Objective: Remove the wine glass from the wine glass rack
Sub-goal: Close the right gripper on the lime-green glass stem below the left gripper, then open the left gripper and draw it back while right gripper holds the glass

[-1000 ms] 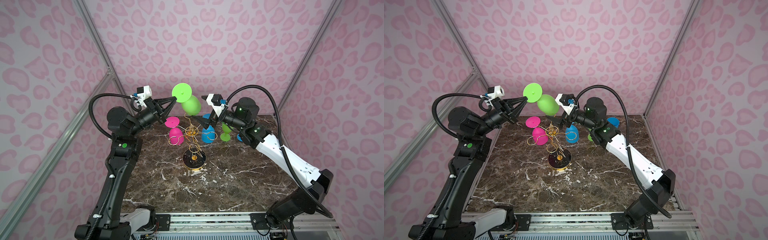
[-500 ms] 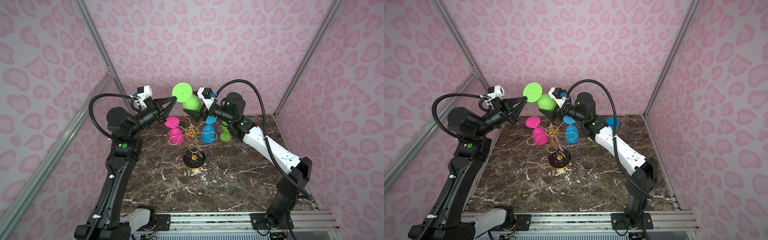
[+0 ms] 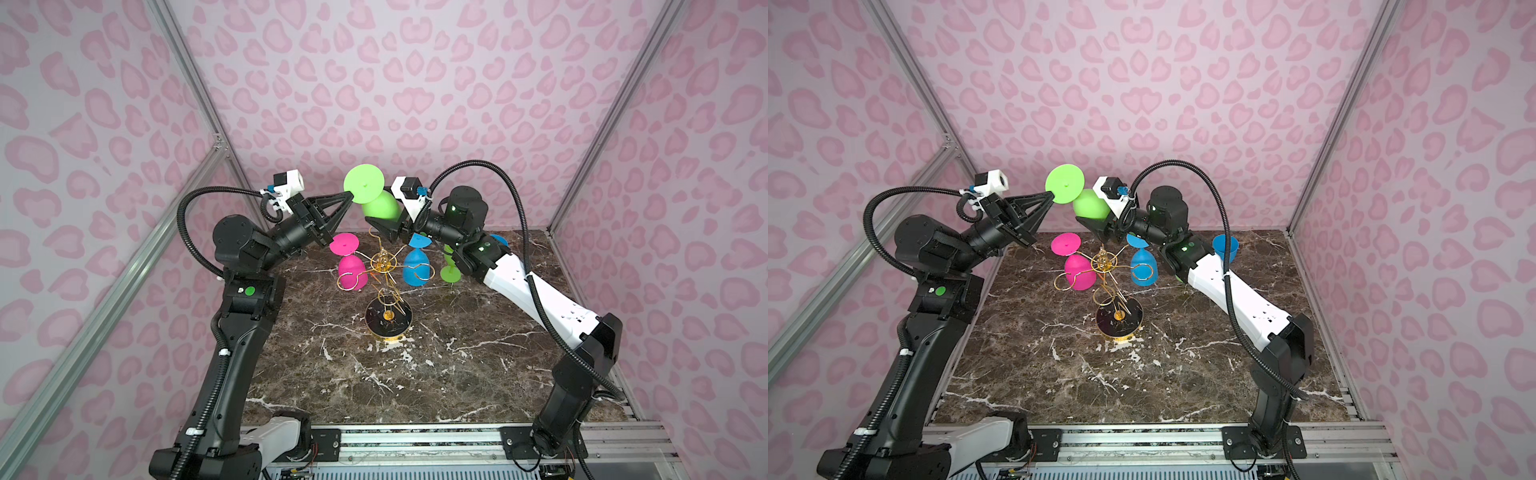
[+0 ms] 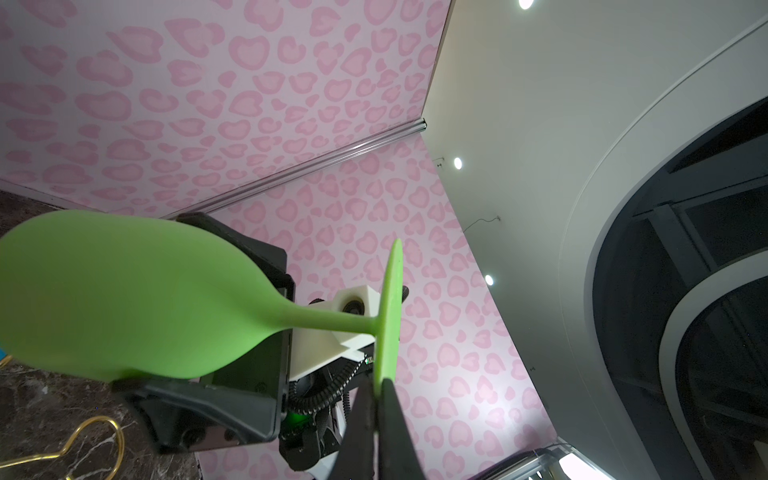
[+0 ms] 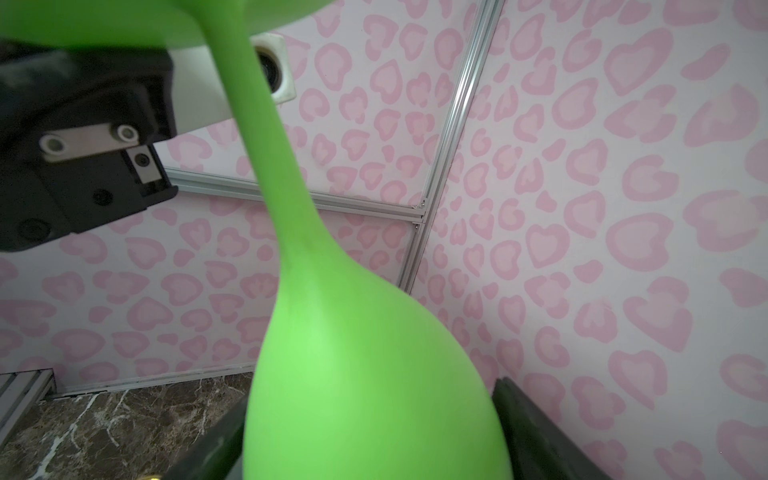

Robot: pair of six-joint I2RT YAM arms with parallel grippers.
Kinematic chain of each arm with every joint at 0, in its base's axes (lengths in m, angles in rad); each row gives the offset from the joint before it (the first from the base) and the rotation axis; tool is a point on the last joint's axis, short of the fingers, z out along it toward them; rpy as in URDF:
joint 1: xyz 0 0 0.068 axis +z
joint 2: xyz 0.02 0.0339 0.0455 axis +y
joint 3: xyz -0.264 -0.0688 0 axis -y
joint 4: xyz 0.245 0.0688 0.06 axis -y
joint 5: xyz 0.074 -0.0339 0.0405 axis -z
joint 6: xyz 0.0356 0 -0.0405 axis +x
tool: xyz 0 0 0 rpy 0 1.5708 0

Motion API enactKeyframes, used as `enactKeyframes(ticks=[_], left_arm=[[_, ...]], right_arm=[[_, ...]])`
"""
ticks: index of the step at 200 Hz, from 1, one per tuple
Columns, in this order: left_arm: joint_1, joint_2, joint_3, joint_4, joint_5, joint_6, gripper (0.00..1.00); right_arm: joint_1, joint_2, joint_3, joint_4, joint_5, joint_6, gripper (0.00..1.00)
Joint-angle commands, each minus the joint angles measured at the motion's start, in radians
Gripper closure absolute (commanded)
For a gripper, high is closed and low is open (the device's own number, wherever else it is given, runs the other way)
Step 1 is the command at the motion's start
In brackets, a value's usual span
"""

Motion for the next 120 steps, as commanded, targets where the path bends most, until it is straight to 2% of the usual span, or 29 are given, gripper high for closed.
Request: enactKeyframes(ticks=[1,51,73,93,99,120], left_arm=[[0.001,-0.002,-0.003,0.054,-0.009,-0.008,0.96],[0.001,0.002,-0.002,0.057,-0.029,-0.017,0.96],[0.002,-0.004,-0.005,0.057,-0.047,-0.022,0.77],[0.0,-0.006,0.001,0.054,-0.048,-0.018,0.65],[0.0,-0.006,0.003,0.054,-0.047,-0.015,0.58],[0.001,-0.012,0.006,0.049,-0.051,0.036,0.5]], right_arm=[[0.005,-0.008,0.004,0.006,0.0,-0.004,0.22],[0.005,-0.027,0.005,-0.03,0.023,-0.003,0.24],[-0.007,-0.021,0.042,-0.084,0.023,0.028,0.25],[-0.021,-0.015,0.064,-0.111,0.02,0.058,0.28],[-0.025,-0.015,0.071,-0.121,0.026,0.062,0.28],[-0.043,-0.007,0.119,-0.185,0.034,0.086,0.29]])
